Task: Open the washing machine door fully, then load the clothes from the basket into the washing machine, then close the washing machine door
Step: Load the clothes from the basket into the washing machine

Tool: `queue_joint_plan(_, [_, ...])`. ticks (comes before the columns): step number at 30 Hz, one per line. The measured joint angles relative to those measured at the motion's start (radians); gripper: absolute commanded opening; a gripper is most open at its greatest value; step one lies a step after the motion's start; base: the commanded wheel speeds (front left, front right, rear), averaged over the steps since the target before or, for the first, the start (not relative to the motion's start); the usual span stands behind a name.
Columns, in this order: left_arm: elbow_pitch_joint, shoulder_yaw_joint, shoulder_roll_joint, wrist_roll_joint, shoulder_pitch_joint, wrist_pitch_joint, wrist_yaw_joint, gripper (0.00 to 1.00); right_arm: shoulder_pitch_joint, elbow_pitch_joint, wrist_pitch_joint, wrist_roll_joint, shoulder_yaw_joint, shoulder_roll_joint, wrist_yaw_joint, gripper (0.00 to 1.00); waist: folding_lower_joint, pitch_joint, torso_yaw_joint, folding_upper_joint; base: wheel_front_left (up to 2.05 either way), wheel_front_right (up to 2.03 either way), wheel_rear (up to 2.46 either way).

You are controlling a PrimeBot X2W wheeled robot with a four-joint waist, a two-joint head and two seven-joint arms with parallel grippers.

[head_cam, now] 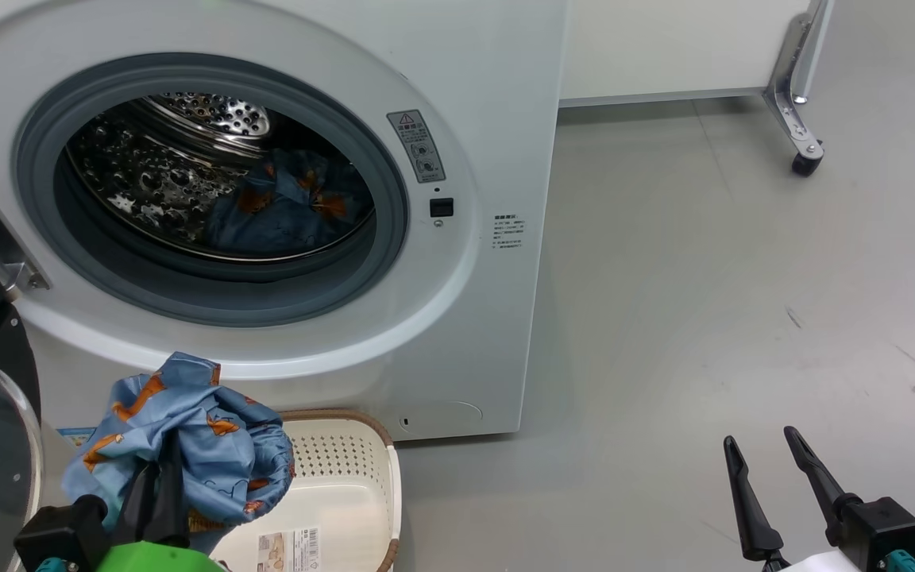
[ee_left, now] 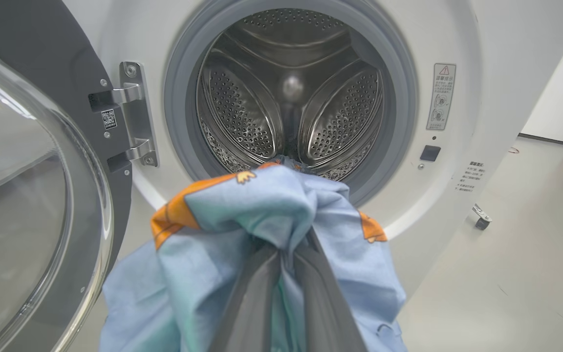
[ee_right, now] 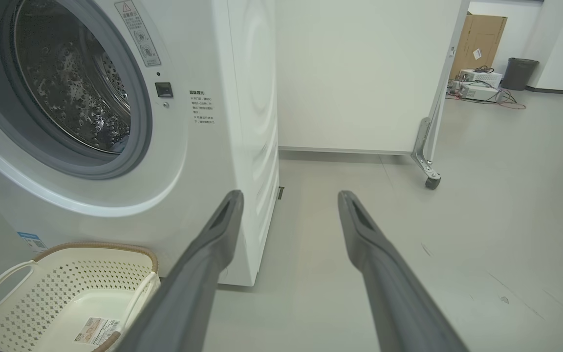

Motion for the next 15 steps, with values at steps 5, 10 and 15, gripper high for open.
queue_joint_plan(5, [0.002,0.001,0.000,-0.002,-0.001,0.008,0.000,0.00,0.000,-0.001,0.000,0.000,0.008,0.000,0.000,1.00,0.0000,0.007,-0.022,0.0000,0.00,0.00,0.00])
queue_joint_plan(10, [0.018,0.012,0.000,-0.017,-0.005,0.016,0.000,0.00,-0.001,-0.005,0.000,0.000,0.019,0.000,0.000,1.00,0.0000,0.022,-0.053,0.0000,0.00,0.00,0.00])
queue_joint_plan(15, [0.028,0.028,0.008,-0.017,-0.037,0.016,0.003,0.00,-0.010,-0.016,0.000,0.000,0.025,0.000,0.000,1.00,0.0000,0.051,-0.081,0.0000,0.00,0.00,0.00])
